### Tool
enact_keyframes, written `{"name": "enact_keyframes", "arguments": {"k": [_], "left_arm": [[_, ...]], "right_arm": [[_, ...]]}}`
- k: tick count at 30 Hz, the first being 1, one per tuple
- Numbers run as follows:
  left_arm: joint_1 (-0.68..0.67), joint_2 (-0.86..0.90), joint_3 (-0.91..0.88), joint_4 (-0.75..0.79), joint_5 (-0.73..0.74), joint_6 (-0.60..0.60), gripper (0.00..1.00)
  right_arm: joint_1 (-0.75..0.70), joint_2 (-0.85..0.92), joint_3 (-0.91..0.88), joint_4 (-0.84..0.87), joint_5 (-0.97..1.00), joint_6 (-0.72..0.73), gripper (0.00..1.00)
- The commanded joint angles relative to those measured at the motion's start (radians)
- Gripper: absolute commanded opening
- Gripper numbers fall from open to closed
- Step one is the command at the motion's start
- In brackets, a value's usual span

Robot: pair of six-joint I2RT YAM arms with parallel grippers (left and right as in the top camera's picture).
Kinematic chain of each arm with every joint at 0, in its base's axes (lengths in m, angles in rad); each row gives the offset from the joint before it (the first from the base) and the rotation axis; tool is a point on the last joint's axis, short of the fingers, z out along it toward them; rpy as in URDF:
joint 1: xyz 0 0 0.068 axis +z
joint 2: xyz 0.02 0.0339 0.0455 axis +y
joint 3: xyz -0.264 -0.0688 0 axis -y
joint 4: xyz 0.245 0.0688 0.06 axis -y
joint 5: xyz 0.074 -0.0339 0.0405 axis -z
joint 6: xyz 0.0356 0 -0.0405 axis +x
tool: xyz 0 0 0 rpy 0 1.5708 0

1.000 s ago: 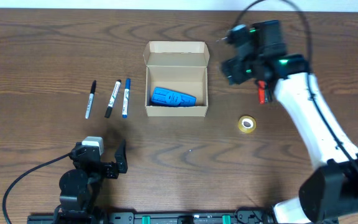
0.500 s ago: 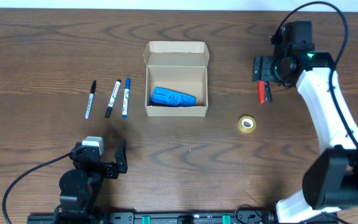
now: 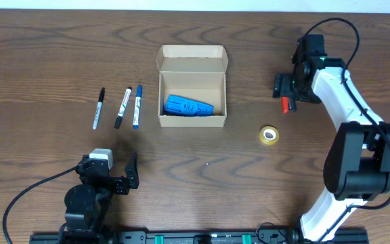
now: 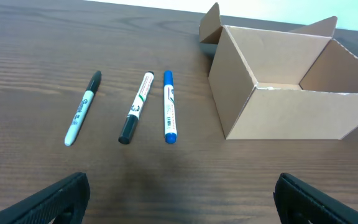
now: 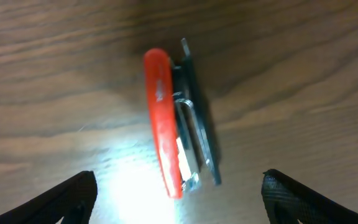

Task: Pack container
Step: 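Move right gripper to the red stapler and grasp it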

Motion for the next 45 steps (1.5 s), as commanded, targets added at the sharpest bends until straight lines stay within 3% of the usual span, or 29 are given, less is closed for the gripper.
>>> {"name": "enact_keyframes", "arguments": {"k": [1,13,28,31,37,45], "left_arm": [[0.008,-0.006,-0.02,-0.002,0.003,0.004,0.95],[0.008,-0.006,-0.02,-0.002,0.003,0.004,0.95],[0.008,-0.006,-0.02,-0.002,0.003,0.004,0.95],[0.008,-0.006,-0.02,-0.002,0.003,0.004,0.95],[0.008,-0.006,-0.02,-0.002,0.003,0.004,0.95],[0.008,-0.006,-0.02,-0.002,0.003,0.004,0.95]], "right_arm": [[-0.023,0.048,-0.002,0.019,0.014,0.014,0.89],[-0.023,0.142,-0.002,0.076,-0.013,-0.012,0.81],[-0.023,0.182,-0.002,0.08,-0.013,-0.013,0.41],[-0.023,0.182,-0.002,0.079,-0.013,-0.012,0.35],[-0.021,0.181,-0.002,0.08,-0.014,-0.012,0.33],[-0.019,0.178,-0.001,0.085,-0.051,-0.012,0.14]]}}
